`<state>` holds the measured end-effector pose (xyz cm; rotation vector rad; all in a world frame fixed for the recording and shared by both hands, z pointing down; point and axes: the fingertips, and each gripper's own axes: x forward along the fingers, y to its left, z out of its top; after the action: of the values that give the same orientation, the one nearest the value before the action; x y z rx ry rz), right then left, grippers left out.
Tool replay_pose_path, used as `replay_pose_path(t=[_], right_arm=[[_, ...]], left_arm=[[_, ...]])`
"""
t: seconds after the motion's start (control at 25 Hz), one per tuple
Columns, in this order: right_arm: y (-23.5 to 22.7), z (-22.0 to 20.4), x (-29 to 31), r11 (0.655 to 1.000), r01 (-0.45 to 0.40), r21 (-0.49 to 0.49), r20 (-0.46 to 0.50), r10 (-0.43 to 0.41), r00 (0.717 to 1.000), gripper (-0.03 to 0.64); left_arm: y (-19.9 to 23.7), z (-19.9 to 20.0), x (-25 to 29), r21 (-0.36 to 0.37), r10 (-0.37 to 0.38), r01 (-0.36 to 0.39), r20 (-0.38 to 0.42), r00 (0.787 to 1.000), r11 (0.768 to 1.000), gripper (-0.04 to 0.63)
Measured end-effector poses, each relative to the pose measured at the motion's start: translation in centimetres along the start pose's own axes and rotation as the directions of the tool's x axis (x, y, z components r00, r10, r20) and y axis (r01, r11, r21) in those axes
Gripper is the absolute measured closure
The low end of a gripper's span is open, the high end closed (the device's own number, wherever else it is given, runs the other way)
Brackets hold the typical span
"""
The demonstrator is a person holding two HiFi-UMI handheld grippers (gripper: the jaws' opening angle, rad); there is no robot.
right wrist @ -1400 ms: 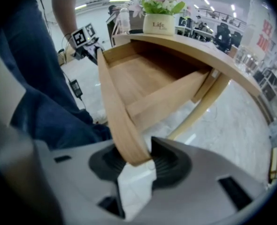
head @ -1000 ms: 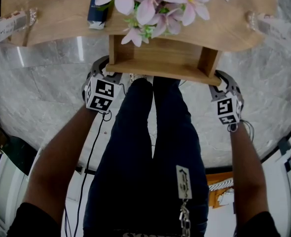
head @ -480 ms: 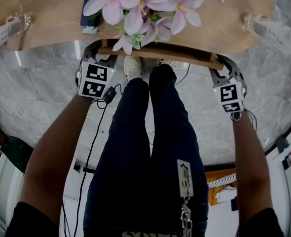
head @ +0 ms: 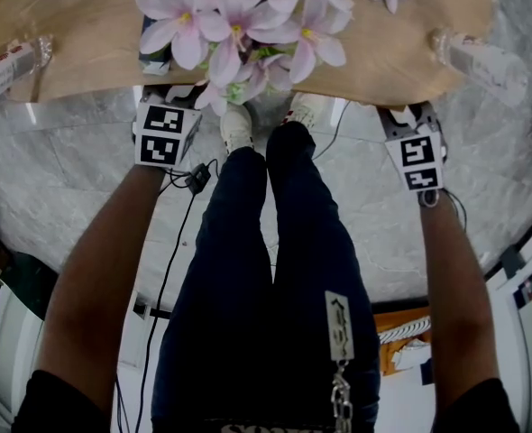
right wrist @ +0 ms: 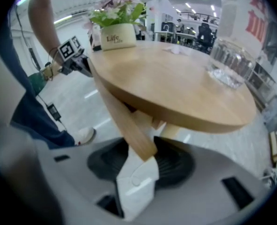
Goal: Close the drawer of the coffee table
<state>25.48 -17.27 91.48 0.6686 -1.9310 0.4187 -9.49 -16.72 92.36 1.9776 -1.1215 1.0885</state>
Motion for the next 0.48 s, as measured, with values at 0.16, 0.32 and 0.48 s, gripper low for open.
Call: replay_pose_path(t=[0.16, 0.32, 0.48], right_arm=[[-0.5, -0.2, 0.0, 1.000, 0.023, -0.004, -0.034, -0.024, 0.999, 0.436], [-1.0, -0.8, -2.5, 0.996, 0.086, 0.011, -0.110, -0.084, 0.990, 0.448], [-0.8, -0.2, -7.3, 0.989, 0.146, 0.019, -0.130, -0.143, 0.981, 0.494]], left_arm=[[0.8, -0.2, -0.5, -0.034, 0.038, -0.038, -0.023, 0.999, 0.999, 0.383], [1.4, -3.6, -4.2, -0.188, 0.062, -0.084, -0.116, 0.991, 0.979, 0.415], [0.4, -4.1, -10.0, -0.181, 0.032, -0.050, -0.102, 0.994, 0.982, 0.530]])
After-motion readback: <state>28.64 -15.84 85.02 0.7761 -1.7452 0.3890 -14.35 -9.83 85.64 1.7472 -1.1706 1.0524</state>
